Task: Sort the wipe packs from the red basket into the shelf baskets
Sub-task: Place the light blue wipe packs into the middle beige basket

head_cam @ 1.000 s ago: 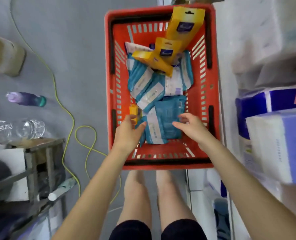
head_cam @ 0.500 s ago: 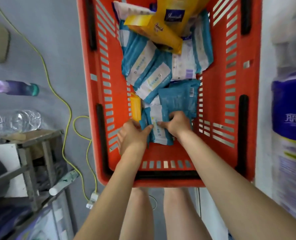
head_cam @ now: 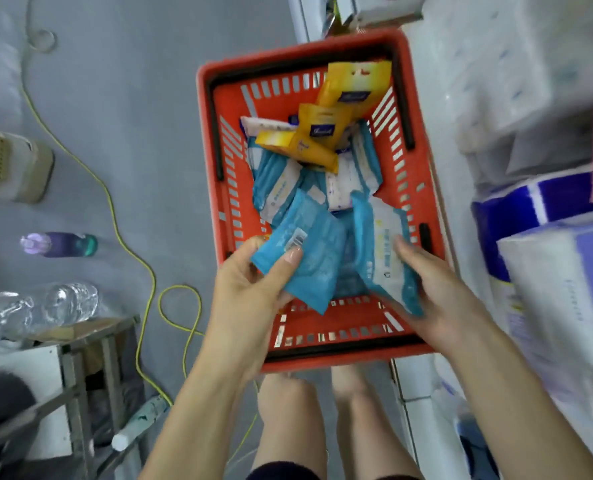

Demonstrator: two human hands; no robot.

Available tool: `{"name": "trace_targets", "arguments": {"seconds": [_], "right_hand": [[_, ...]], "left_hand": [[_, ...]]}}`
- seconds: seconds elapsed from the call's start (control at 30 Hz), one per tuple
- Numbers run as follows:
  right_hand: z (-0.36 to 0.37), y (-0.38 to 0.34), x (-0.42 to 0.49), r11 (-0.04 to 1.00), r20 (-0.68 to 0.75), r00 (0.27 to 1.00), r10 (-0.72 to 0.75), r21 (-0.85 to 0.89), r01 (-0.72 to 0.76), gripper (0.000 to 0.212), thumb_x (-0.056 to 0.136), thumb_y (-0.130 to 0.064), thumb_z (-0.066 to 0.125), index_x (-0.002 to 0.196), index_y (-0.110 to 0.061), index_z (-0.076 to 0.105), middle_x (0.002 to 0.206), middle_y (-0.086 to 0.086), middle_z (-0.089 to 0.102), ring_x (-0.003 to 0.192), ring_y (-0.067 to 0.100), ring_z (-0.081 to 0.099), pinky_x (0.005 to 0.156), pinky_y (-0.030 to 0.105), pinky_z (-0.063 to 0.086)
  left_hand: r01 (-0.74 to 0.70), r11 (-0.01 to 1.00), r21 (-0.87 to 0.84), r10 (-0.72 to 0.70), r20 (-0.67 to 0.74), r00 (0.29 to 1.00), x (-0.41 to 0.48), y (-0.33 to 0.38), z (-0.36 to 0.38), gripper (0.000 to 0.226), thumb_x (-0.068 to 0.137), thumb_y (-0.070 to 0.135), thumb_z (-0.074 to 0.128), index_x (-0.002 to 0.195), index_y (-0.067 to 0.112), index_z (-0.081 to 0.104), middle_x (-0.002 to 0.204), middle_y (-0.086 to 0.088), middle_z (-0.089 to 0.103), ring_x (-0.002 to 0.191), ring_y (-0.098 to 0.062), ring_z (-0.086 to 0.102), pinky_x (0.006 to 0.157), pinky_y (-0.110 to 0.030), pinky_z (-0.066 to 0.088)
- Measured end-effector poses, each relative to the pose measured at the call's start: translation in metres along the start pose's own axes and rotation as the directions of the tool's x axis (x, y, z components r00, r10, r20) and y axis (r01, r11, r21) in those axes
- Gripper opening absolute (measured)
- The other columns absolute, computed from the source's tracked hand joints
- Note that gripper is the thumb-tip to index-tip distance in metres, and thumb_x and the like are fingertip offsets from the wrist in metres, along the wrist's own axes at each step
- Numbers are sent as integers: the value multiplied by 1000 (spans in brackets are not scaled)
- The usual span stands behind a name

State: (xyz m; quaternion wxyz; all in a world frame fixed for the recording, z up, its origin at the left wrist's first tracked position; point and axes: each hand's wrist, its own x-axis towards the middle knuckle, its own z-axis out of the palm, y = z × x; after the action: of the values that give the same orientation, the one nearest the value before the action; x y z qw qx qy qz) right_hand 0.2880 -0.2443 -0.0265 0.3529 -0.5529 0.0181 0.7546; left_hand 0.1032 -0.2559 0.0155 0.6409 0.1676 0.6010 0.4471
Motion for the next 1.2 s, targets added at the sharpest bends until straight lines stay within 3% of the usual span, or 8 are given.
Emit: {"name": "trace_targets", "arguments": {"seconds": [0.23,0.33,0.43,0.6,0.77,0.83,0.97,1.2], "right_hand": [[40,-31,-141,882,352,878,-324,447,147,38,81,-18,68,117,-5,67,124,13,64,115,24,61,101,38,47],[47,-32,-201,813,267,817,-511,459,359,38,80,-22,66,115,-9,69,120,10,67,111,21,64,86,37,55],[45,-20,-260,749,269,728,-631,454,482,36,87,-24,62,119,-10,66,123,7,66,116,20,61,95,38,50],[27,34,-350,602,106,618,-779,401,690,39,76,-31,75,110,-13,70,120,6,66,128,26,49,114,47,28],[11,107,-434,508,57,553,-831,481,714,42,93,-24,56,129,-2,55,137,16,53,131,31,46,109,47,36],[3,135,-466,464,-29,543,-840,482,743,60,91,-25,58,141,2,39,143,20,46,130,32,47,101,46,45],[-27,185,-524,355,-202,463,-863,410,840,53,84,-26,65,129,1,55,134,20,55,122,32,56,91,40,52],[-117,276,-634,419,-464,446,-765,167,893,37,82,-14,53,119,-8,59,113,12,70,100,27,69,74,35,58]], "left_hand": [[-191,982,11,179,300,937,-80,77,37,16,71,4,65,79,15,56,81,-1,70,76,-13,66,71,-32,57],[-400,909,115,297,495,817,-115,107,46,40,69,-1,68,100,21,55,90,7,71,82,-10,67,72,-26,57],[-552,815,175,311,672,673,-150,135,48,53,67,5,74,114,24,56,99,8,70,93,-10,67,78,-25,55],[-637,741,211,184,849,495,-229,153,57,29,78,38,74,104,35,63,96,19,71,90,1,64,77,-15,50],[-557,788,262,-120,953,278,-334,123,60,30,92,51,47,97,24,61,79,19,65,72,6,58,68,-9,44],[-369,862,348,-266,930,254,-372,106,59,43,87,62,48,98,23,62,94,10,65,76,1,63,72,-16,48],[-114,851,513,-499,857,127,-441,80,61,55,81,54,49,121,18,58,115,-1,68,107,-15,65,91,-30,53],[-102,806,583,-566,810,153,-565,-5,80,46,79,42,53,119,21,62,109,-3,73,99,-20,70,78,-36,59]]}}
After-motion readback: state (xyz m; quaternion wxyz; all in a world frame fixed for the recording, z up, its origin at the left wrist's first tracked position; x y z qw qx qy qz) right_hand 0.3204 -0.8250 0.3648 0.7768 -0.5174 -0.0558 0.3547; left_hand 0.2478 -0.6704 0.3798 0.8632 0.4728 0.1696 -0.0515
